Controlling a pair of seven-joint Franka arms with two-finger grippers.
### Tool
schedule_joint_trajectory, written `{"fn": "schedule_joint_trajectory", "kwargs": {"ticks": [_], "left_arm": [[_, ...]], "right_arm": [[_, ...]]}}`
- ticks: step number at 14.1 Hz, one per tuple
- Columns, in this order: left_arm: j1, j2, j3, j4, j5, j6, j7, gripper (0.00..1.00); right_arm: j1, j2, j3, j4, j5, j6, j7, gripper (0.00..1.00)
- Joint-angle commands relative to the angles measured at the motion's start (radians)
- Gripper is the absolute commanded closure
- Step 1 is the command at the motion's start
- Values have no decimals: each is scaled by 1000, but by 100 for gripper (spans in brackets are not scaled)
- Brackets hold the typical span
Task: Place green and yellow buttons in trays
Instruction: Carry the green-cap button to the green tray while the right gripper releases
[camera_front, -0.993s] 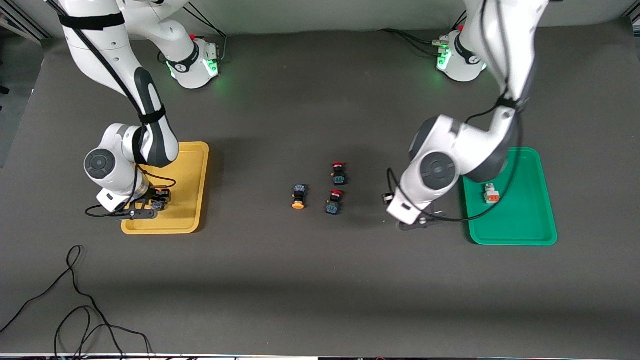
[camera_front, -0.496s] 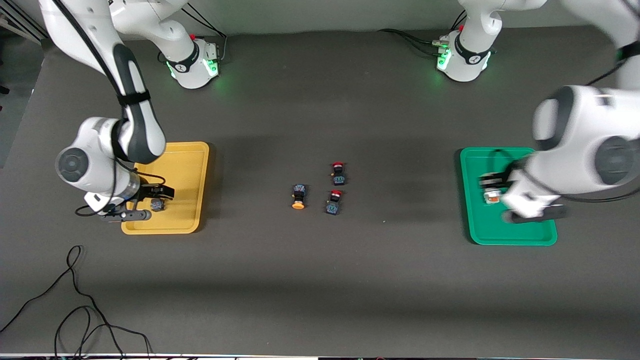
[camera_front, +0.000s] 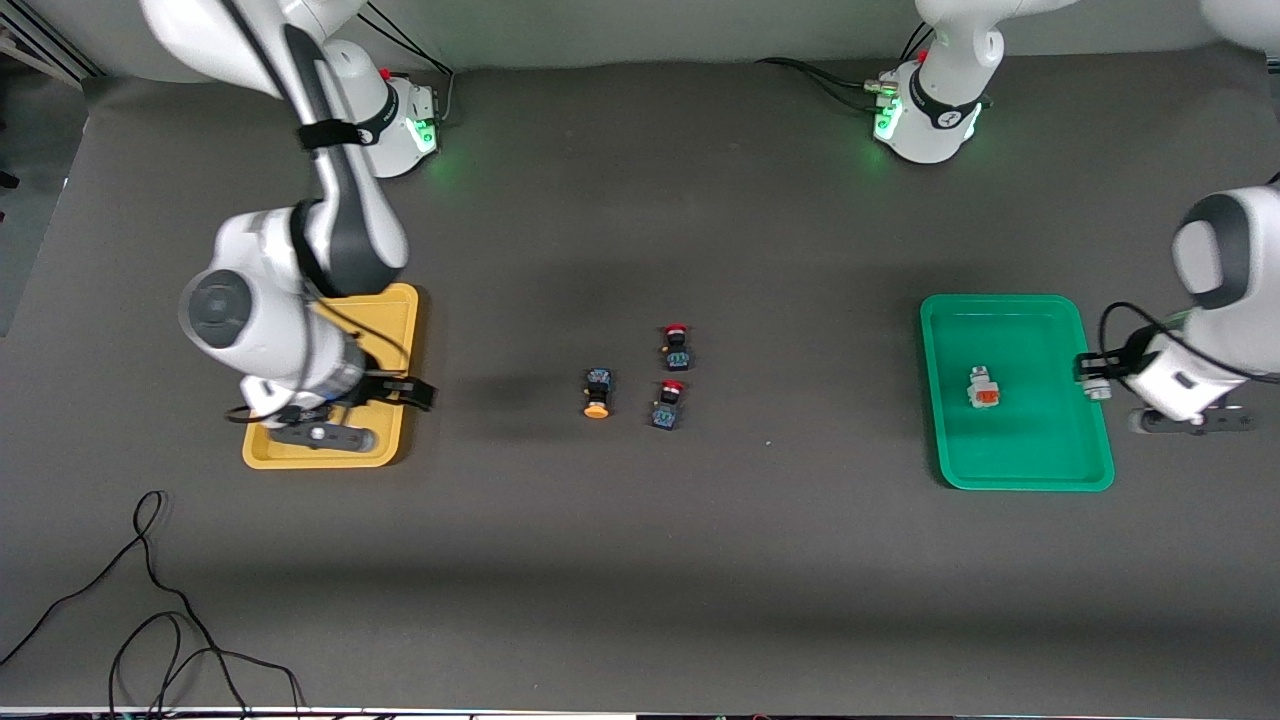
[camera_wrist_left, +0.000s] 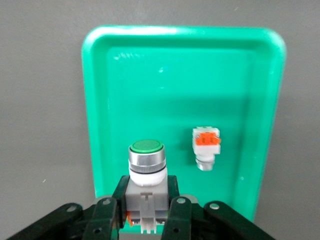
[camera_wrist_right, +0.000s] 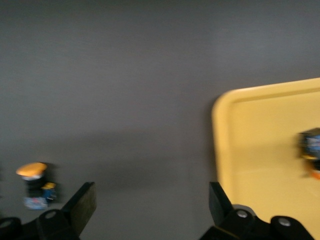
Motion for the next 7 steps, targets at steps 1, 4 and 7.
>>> {"fn": "schedule_joint_trajectory", "kwargs": {"ticks": [1, 4, 7], "left_arm": [[34, 12, -12, -143, 21, 170, 48, 85], [57, 87, -13, -150, 21, 251, 63, 83], [59, 130, -13, -142, 21, 288, 66, 23]], "right_arm": [[37, 166, 13, 183, 61, -21, 145, 0], [39, 298, 104, 315, 66, -19, 295, 0], [54, 346, 147, 338, 66, -16, 323, 0]]}}
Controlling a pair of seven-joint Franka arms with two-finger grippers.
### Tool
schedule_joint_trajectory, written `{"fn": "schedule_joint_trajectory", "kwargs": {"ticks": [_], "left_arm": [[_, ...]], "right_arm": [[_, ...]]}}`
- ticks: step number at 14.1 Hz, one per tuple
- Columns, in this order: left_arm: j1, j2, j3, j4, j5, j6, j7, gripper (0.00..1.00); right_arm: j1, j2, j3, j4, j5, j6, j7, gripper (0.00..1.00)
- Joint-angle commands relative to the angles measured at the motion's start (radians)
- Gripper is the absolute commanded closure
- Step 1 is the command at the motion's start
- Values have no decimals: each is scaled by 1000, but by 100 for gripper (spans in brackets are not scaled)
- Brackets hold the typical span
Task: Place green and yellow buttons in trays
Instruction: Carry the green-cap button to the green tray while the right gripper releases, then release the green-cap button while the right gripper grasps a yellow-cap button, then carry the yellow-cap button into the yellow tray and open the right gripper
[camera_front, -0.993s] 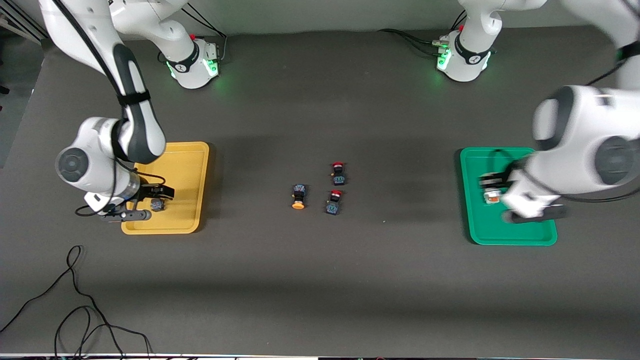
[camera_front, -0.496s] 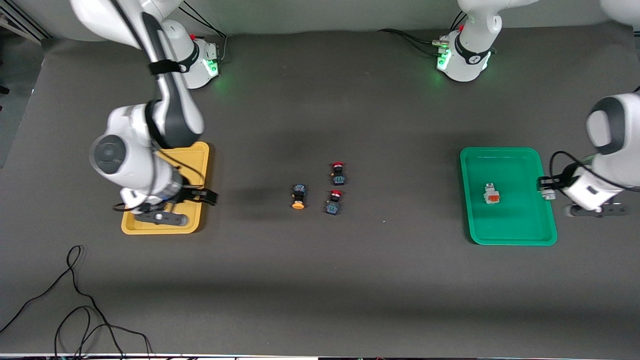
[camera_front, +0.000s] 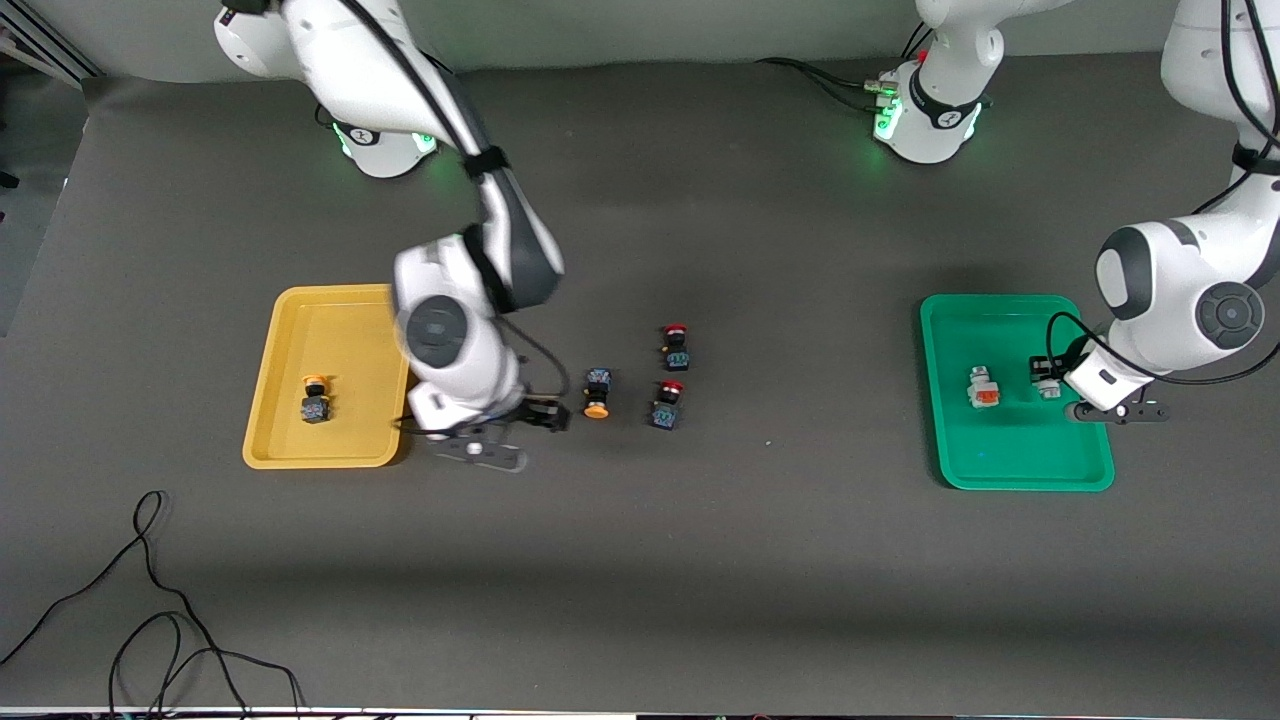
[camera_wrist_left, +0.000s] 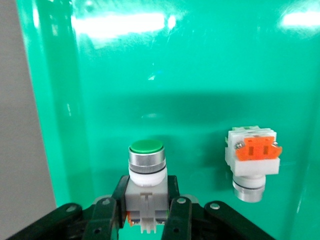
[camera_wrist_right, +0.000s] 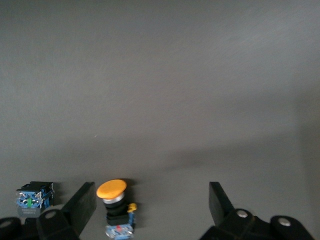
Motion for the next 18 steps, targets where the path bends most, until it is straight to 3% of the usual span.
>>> {"fn": "schedule_joint_trajectory", "kwargs": {"ticks": [1, 3, 5, 8, 12, 13, 18], "left_arm": [[10, 17, -11, 7, 15, 18, 13, 0], [11, -2, -11, 25, 15, -11, 16, 0], [11, -47, -11, 84, 13, -129, 35, 0], [10, -102, -19, 264, 2, -411, 38, 0], [8, -160, -21, 454, -74, -668, 47, 0], [8, -180, -21, 485, -88, -724, 50, 0], [-28, -321, -22, 505, -125, -840, 41, 0]], "right_arm": [[18, 56, 7, 51, 26, -14, 46, 0], [64, 88, 8, 51, 29, 1, 97, 0], [85, 100, 11, 40, 29, 26, 98, 0], [93, 128, 41, 32, 29, 62, 94, 0], [91, 154, 44, 32, 28, 79, 85, 2], [93, 160, 44, 31, 26, 99, 85, 10], [98, 165, 44, 13, 26, 107, 81, 100]]}}
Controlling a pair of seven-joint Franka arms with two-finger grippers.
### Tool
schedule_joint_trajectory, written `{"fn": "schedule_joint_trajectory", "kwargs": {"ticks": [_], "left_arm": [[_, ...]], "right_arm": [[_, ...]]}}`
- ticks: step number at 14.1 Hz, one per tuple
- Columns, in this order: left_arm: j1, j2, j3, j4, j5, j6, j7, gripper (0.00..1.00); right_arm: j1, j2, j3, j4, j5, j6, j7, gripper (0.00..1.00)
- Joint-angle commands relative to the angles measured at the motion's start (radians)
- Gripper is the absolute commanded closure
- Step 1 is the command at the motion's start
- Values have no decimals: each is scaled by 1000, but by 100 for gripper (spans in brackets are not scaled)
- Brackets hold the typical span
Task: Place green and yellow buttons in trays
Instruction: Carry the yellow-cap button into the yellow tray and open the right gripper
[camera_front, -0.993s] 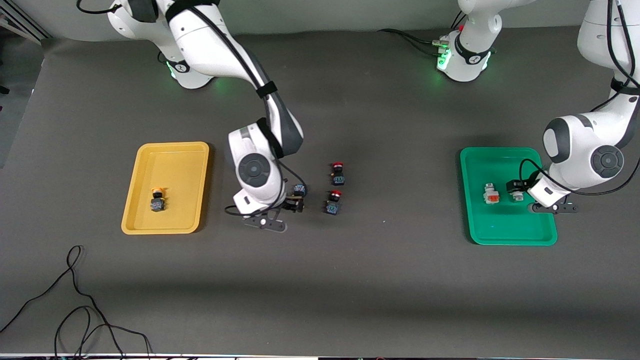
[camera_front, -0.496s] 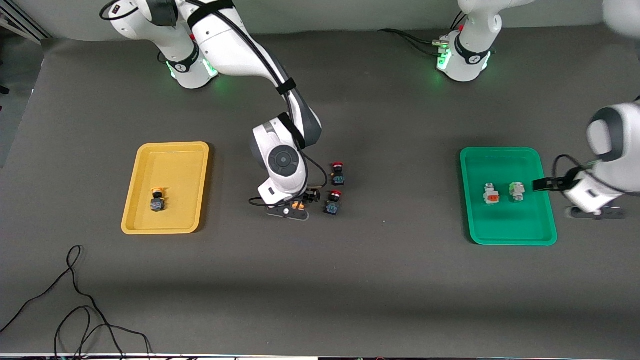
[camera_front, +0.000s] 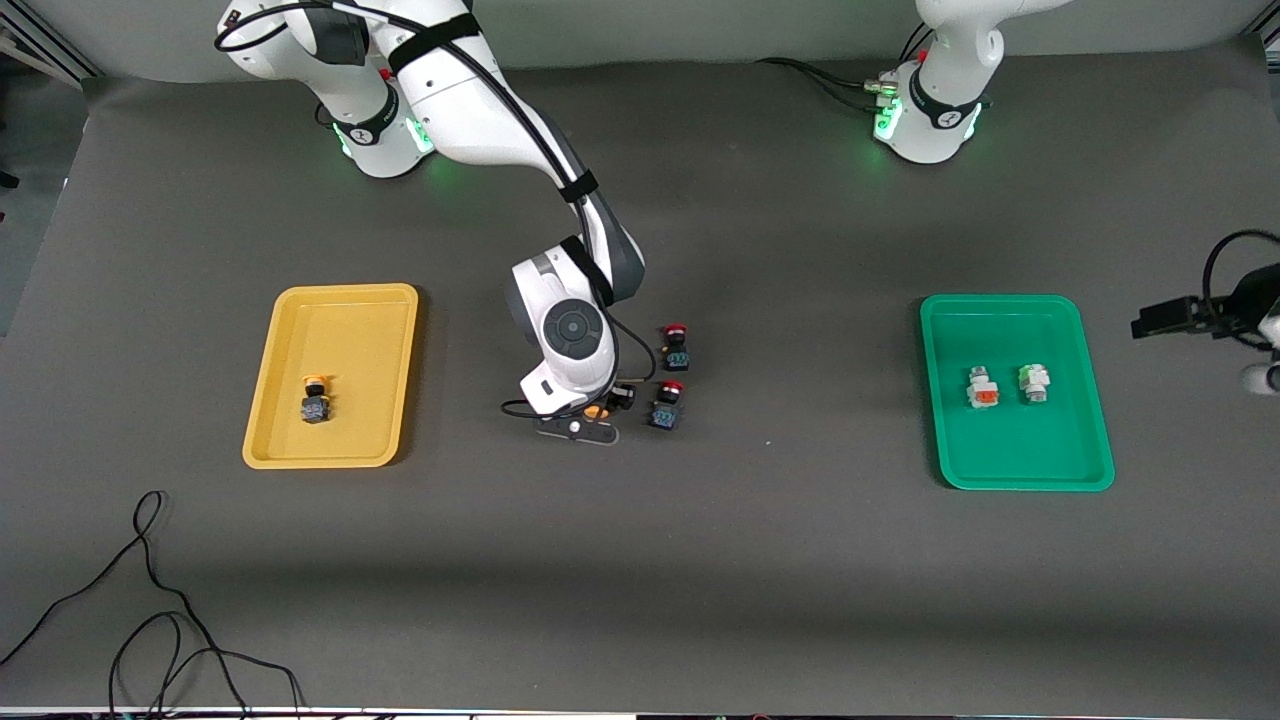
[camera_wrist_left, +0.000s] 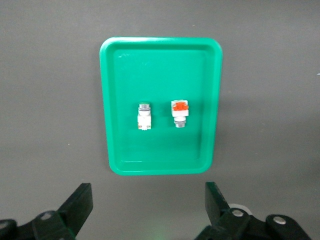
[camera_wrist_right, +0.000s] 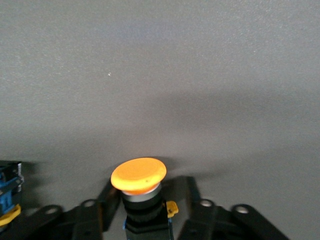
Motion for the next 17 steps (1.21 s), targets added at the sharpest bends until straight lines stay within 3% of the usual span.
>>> {"fn": "schedule_joint_trajectory", "kwargs": {"ticks": [1, 4, 6, 9, 11, 13, 17], "left_arm": [[-42, -79, 4, -6, -20, -39, 1, 0], [-123, -90, 7, 15, -20, -45, -90, 0], [-190, -87, 27, 50, -22, -77, -120, 0], [-295, -84, 91, 84, -22, -102, -182, 0], [-295, -84, 88, 98, -22, -124, -182, 0], [-295, -85, 87, 100, -22, -125, -180, 0], [-296, -85, 85, 100, -22, -127, -176, 0]], "right_arm": [[9, -6, -6, -7, 18, 12, 1, 100], [0, -70, -19, -9, 18, -13, -4, 100], [-25, -157, -54, -6, 14, -141, -49, 100], [-25, -283, -211, -20, 8, -382, -281, 100], [-17, -320, -322, -49, 5, -479, -436, 100], [-7, -328, -406, -95, -3, -494, -546, 100], [-19, -330, -480, -199, 0, -410, -704, 100]]}}
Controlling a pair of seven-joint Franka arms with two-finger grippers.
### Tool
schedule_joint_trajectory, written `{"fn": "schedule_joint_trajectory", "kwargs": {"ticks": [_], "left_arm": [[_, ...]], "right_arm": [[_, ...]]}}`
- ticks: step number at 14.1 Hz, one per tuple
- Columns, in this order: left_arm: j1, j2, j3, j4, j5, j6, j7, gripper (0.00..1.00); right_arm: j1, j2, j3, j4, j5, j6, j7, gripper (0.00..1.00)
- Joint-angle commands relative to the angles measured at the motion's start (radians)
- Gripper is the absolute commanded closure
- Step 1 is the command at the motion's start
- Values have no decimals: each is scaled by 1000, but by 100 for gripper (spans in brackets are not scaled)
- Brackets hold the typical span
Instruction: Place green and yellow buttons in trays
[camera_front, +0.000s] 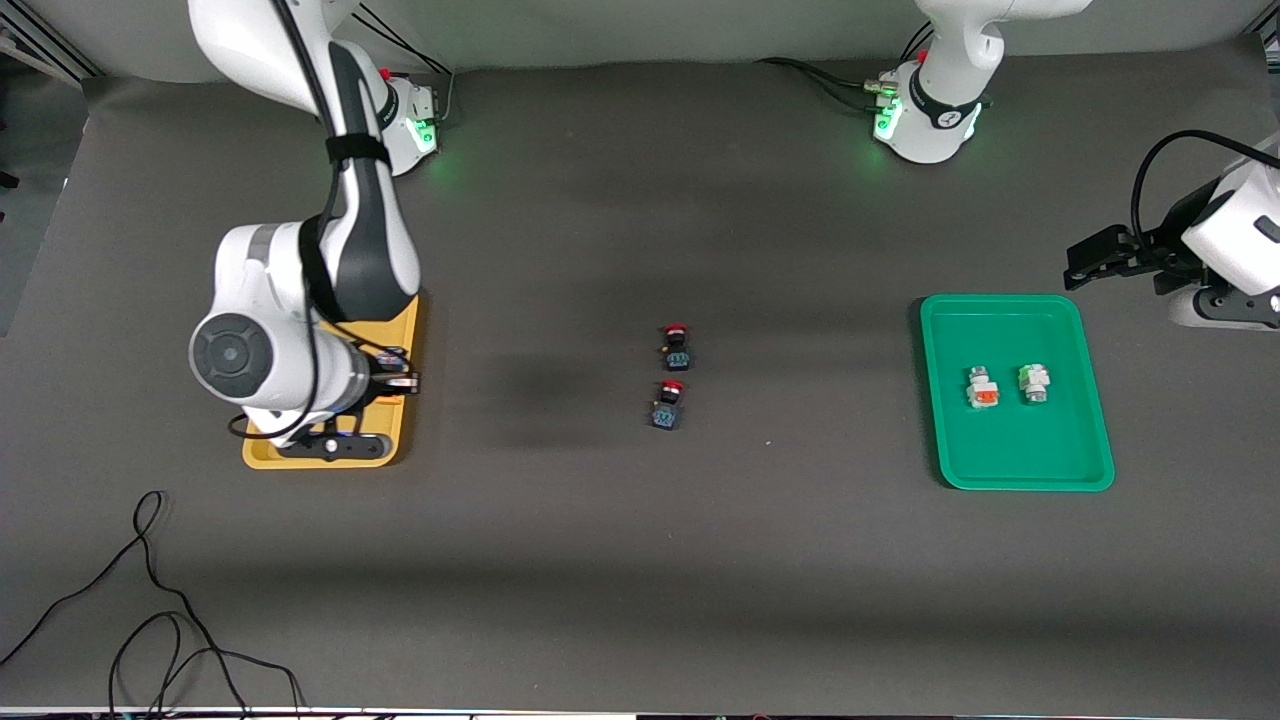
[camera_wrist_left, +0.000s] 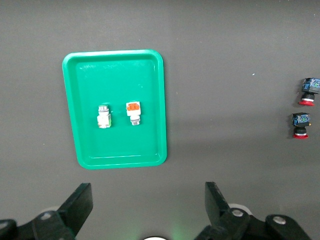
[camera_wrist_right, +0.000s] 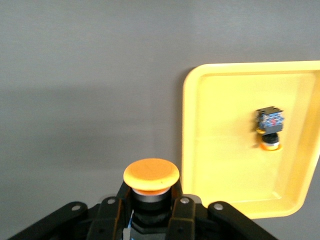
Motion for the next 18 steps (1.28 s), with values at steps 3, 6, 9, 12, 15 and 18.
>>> {"fn": "schedule_joint_trajectory", "kwargs": {"ticks": [3, 6, 9, 12, 15, 18], "left_arm": [[-23, 2, 16, 19, -3, -26, -4, 0], [-24, 2, 15, 19, -2, -26, -8, 0], [-23, 2, 16, 19, 6, -26, -2, 0], [-24, 2, 16, 17, 17, -26, 1, 0], [-24, 2, 9, 14, 47, -26, 0, 0], [-24, 2, 0, 14, 67, -26, 1, 0]], "right_arm": [[-37, -6, -28, -177, 15, 218, -185, 100], [-45, 14, -26, -304, 79, 402, -282, 100], [-48, 49, -14, -380, 157, 525, -336, 100], [-47, 60, 1, -395, 176, 559, -335, 100], [-53, 57, 13, -394, 177, 556, -336, 24], [-73, 42, 10, -392, 179, 538, -367, 1]]}}
